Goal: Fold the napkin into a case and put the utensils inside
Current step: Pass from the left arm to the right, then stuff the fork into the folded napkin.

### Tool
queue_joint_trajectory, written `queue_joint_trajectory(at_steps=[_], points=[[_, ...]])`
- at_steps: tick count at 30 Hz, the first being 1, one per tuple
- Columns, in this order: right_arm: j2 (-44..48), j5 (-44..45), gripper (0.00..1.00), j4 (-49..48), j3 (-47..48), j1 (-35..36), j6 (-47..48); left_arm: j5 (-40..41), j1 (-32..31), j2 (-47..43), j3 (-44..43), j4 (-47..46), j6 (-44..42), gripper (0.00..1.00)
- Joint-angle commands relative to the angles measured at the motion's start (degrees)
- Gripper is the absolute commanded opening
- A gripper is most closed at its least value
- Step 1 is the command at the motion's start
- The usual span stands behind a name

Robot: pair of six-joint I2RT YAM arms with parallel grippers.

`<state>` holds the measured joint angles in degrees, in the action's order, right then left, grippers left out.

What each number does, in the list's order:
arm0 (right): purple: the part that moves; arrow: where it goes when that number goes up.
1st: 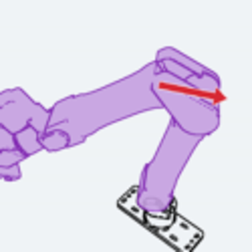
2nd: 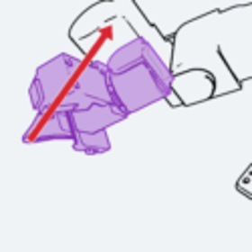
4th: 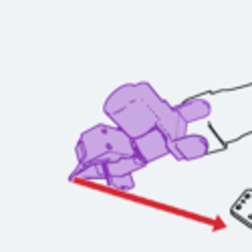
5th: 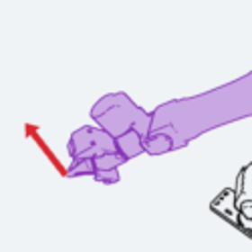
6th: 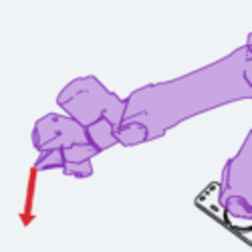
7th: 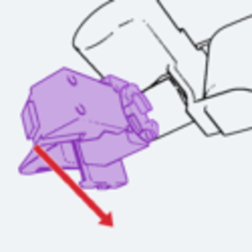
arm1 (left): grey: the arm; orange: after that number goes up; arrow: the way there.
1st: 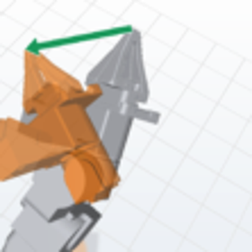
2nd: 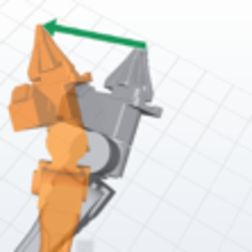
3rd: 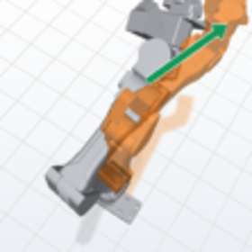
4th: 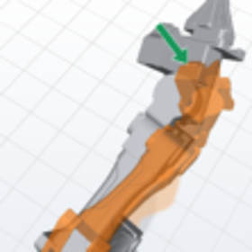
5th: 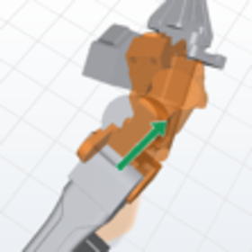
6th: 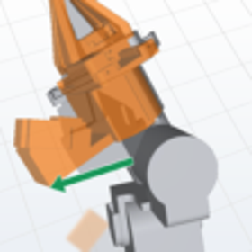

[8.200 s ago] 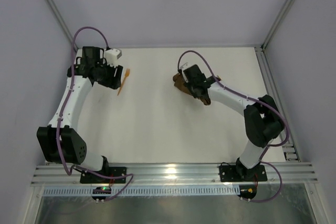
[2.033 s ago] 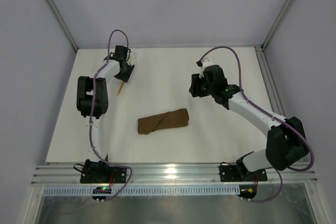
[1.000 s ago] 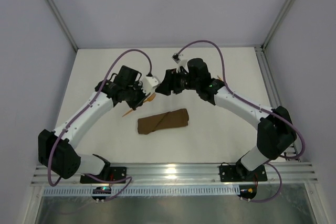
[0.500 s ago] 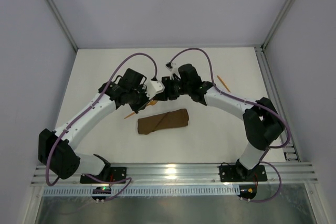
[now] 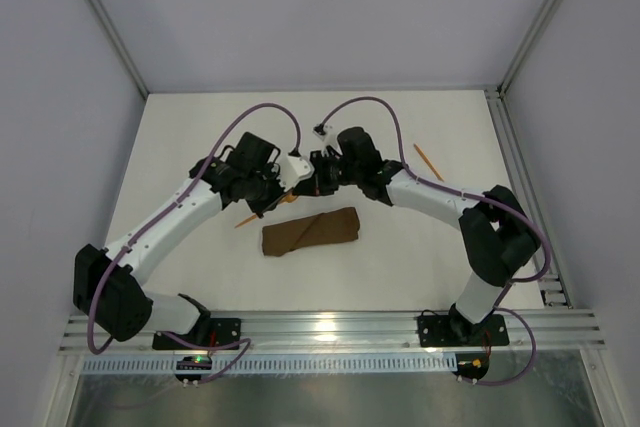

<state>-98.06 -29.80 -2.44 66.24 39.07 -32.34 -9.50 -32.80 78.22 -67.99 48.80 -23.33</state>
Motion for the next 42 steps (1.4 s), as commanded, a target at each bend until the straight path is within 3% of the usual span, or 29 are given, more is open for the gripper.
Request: queue_joint_trajectory(at_steps=[1, 5, 8, 15, 17, 20, 22, 23, 24, 27, 31, 42], points=[[1.73, 0.36, 0.03, -2.92, -1.63, 0.04, -0.71, -0.79, -0.69, -0.26, 0.22, -0.63, -1.89, 0.0], [2.52, 0.53, 0.03, -3.89, -3.3, -0.57, -1.15, -0.96, -1.13, -0.26, 0.84, -0.63, -2.6, 0.01], [3.14, -0.61, 0.03, -5.21, -5.06, -1.45, -2.64, -1.4, -1.13, -0.26, 0.84, -0.98, -1.98, 0.18], [5.16, -4.03, 0.03, -9.16, -10.51, -4.53, -6.68, -0.96, -1.13, -0.52, 0.49, -2.39, -0.84, 0.23], [6.04, -3.69, 0.03, -8.2, -11.3, -5.14, -6.51, -0.52, -1.13, -0.08, 0.22, -2.39, -0.49, 0.32], [8.66, -1.15, 0.03, -5.04, -14.19, -7.94, -6.33, 3.49, -1.13, 0.36, 0.05, -2.83, 0.83, 0.35], [14.54, 1.75, 0.03, -2.33, -19.0, -10.23, -6.07, 5.27, -1.13, 1.58, 0.74, -4.41, 2.76, 0.24], [16.91, 3.33, 0.03, -1.53, -20.95, -11.37, -6.07, 4.49, -1.13, 2.2, 1.01, -4.41, 3.03, 0.13], [21.9, 6.83, 0.03, -0.39, -24.19, -13.04, -5.81, 3.44, -1.13, 2.9, 1.27, -3.54, 3.12, 0.1], [29.82, 14.74, 0.03, 6.29, -28.68, -13.58, -4.31, 2.47, -1.57, 5.89, 2.94, -2.83, 3.21, 0.1], [33.19, 18.19, 0.03, 6.39, -33.1, -13.76, -6.16, 4.74, -3.32, 9.23, 7.07, -5.54, 1.37, 0.13], [28.46, 16.62, 0.03, 0.35, -36.35, -14.72, -8.44, 4.75, -6.22, 9.32, 13.75, -8.28, 0.13, 0.14]])
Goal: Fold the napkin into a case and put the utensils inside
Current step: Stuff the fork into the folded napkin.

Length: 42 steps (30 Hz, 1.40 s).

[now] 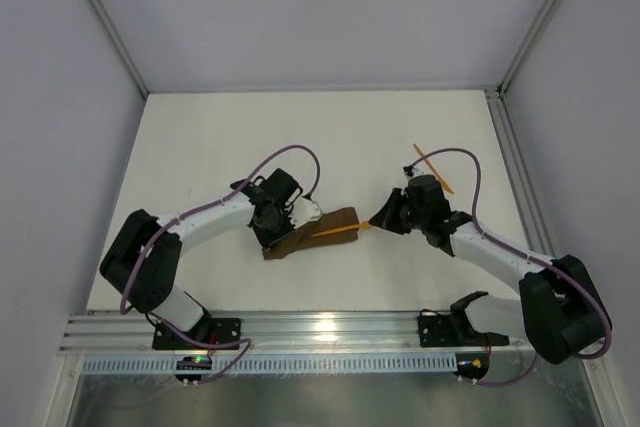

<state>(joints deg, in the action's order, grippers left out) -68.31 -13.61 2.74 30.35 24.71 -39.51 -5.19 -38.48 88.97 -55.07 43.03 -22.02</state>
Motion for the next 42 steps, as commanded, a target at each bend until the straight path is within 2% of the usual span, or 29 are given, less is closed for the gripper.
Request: queue_joint_trajectory(at_steps=[1, 11, 18, 26, 31, 35, 40, 42], points=[[-1.82, 0.16, 0.03, -5.64, -0.73, -0.45, -1.97, 0.44, -0.63, -1.17, 1.01, -2.68, -1.18, 0.15], [-9.99, -2.48, 0.03, -15.3, -0.55, -0.01, -5.75, 1.32, -1.16, -0.81, 3.04, -5.32, -0.48, 0.16], [-15.18, -1.07, 0.03, -21.45, 0.85, 2.8, -8.48, 1.85, -1.69, -1.43, 3.48, -6.37, 0.05, 0.16], [-19.75, 2.36, 0.03, -22.95, 4.89, 6.57, -8.31, 3.17, -2.3, -2.57, 3.48, -6.9, -0.04, 0.17], [-21.78, 3.23, 0.03, -20.51, 8.41, 8.42, -6.91, 3.78, -2.3, -3.1, 3.91, -7.34, -0.13, 0.18], [-19.23, 8.5, 0.03, -14.88, 10.17, 9.92, -0.33, 3.79, -2.3, -3.89, 4.36, -7.87, 0.05, 0.19], [-24.66, 3.6, 0.03, -10.4, 17.45, 10.45, 8.03, 4.66, -2.3, -3.37, 4.62, -8.75, -0.3, 0.19], [-26.26, 4.54, 0.03, -6.03, 20.17, 10.71, 11.36, 4.58, -2.3, -3.1, 4.53, -8.75, -0.3, 0.19]])
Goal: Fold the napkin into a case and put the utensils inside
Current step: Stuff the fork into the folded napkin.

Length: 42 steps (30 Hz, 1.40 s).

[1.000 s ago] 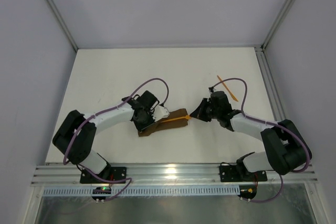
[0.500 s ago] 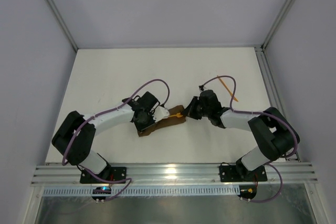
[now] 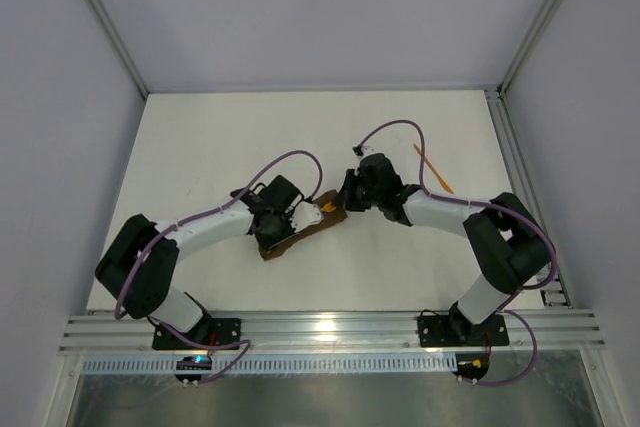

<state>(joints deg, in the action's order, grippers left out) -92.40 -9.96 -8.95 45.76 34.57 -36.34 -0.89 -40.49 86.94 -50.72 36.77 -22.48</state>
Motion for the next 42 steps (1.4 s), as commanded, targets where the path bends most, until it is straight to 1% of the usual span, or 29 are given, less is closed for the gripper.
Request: queue_joint_trajectory(at_steps=[1, 4, 7, 8, 10, 13, 14, 15, 16, 17, 18, 20, 22, 23, 24, 25, 26, 28, 29, 30, 33, 36, 38, 42], points=[[-2.0, 1.95, 0.03, 6.92, 5.04, 0.94, 9.08, 0.27, -0.38, -1.07, 0.36, -2.41, 0.24, 0.19], [0.64, 6.26, 0.03, 8.51, 4.61, 1.82, 13.47, 0.27, -0.29, -1.33, 0.62, -2.76, 0.33, 0.19], [-0.67, 0.04, 0.03, 7.28, 5.83, 2.52, 16.81, 0.27, -0.29, -1.24, 0.62, -3.2, -0.02, 0.19], [-1.81, -2.67, 0.03, 7.45, 7.66, 2.78, 17.17, 0.27, -0.29, -1.07, 0.62, -3.29, -0.19, 0.19], [-5.24, -5.15, 0.03, 6.23, 9.08, 2.79, 19.44, 0.27, -0.29, -0.54, 0.27, -3.29, -0.28, 0.19], [-10.07, -9.63, 0.03, 8.5, 13.47, 2.26, 24.27, 0.27, -0.29, -1.06, 0.01, -2.76, -0.37, 0.2], [-11.12, -11.21, 0.03, 12.51, 15.92, 2.09, 25.51, 2.01, -0.29, -1.68, -0.17, -2.59, -0.55, 0.2], [-12.61, -12.27, 0.03, 13.51, 16.9, 2.0, 26.66, 2.03, -0.29, -2.47, -0.52, -1.8, -0.9, 0.23], [-13.24, -13.15, 0.03, 14.3, 18.13, 1.82, 28.32, 1.85, -0.29, -4.65, -1.04, -1.27, -0.9, 0.28], [-13.77, -13.86, 0.03, 15.62, 18.66, 1.82, 28.95, 1.68, -0.29, -5.8, -1.74, -0.66, -0.99, 0.35], [-14.29, -14.38, 0.03, 16.07, 19.28, 1.65, 29.39, 1.94, -0.29, -7.03, -3.32, -0.04, -1.07, 0.54], [-15.09, -14.91, 0.03, 16.42, 20.33, 1.56, 30.09, 3.43, -0.29, -10.28, -4.65, 0.84, -1.07, 0.72], [-15.53, -16.67, 0.03, 16.42, 20.95, 1.38, 30.8, 6.41, 0.06, -11.52, -4.83, -1.77, -0.99, 0.76], [-15.62, -17.11, 0.03, 17.38, 22.26, 1.29, 32.02, 7.03, 1.1, -11.44, -4.65, -3.01, -0.64, 0.75], [-15.79, -17.46, 0.03, 18.08, 23.14, 1.21, 32.9, 6.86, 2.16, -10.83, -5.0, -4.16, 0.06, 0.69], [-16.05, -17.9, 0.03, 19.05, 24.11, 1.29, 33.78, 5.64, 3.47, -9.87, -5.79, -4.95, 2.5, 0.6], [-16.49, -17.99, 0.03, 20.54, 25.86, 1.29, 34.57, 4.41, 6.71, -6.98, -8.06, -6.26, 4.09, 0.46], [-17.02, -17.99, 0.03, 21.43, 27.36, 1.29, 35.9, 1.17, 9.45, -2.76, -11.05, -6.71, 5.95, 0.45], [-17.81, -18.17, 0.03, 22.04, 28.59, 1.21, 37.2, -0.68, 10.86, -0.21, -14.29, -6.37, 6.65, 0.45], [-18.16, -18.52, 0.03, 22.22, 29.03, 1.2, 38.52, -2.09, 11.31, 4.86, -15.8, -5.93, 6.75, 0.45], [-19.48, -19.66, 0.03, 22.66, 30.27, 1.2, 40.2, -6.48, 13.15, 12.35, -19.41, -6.36, 9.2, 0.45], [-19.92, -19.93, 0.03, 22.05, 30.88, 1.21, 41.6, -10.97, 16.14, 15.88, -20.47, -8.2, 11.75, 0.44], [-20.54, -20.19, 0.03, 22.22, 31.85, 1.29, 42.31, -14.04, 16.76, 16.95, -21.17, -8.3, 11.58, 0.42], [-22.64, -20.45, 0.03, 22.93, 33.87, 1.12, 42.23, -17.39, 16.76, 17.92, -21.09, -7.94, 12.19, 0.4]])
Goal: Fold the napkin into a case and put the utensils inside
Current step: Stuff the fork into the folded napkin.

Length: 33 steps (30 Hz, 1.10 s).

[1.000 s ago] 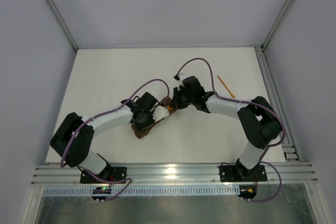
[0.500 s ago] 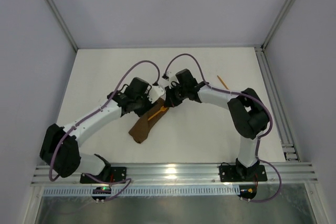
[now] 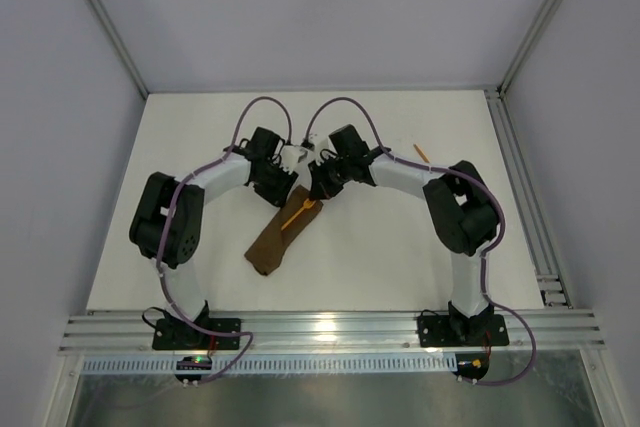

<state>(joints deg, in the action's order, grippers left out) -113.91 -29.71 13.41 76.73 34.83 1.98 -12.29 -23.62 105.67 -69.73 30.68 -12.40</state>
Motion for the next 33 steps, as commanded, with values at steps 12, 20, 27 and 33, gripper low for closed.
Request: queue_joint_trajectory(at_steps=[12, 20, 27, 33], points=[[0.18, -4.12, 0.03, -9.19, -2.64, -1.87, -1.89, -17.93, 5.6, -3.02, -1.89, -2.12, 8.89, 0.45], [-0.26, -2.37, 0.03, -12.35, -3.6, -0.64, -3.47, -19.87, 4.72, 2.43, -1.46, -0.27, 7.04, 0.46], [-1.4, -1.84, 0.03, -16.22, -4.57, -0.03, -5.58, -19.0, 4.28, 3.58, -0.58, -1.5, 7.13, 0.36], [-2.11, -1.4, 0.03, -18.15, -4.84, 1.29, -5.59, -19.43, 4.28, 4.37, -0.93, -2.2, 7.3, 0.12]])
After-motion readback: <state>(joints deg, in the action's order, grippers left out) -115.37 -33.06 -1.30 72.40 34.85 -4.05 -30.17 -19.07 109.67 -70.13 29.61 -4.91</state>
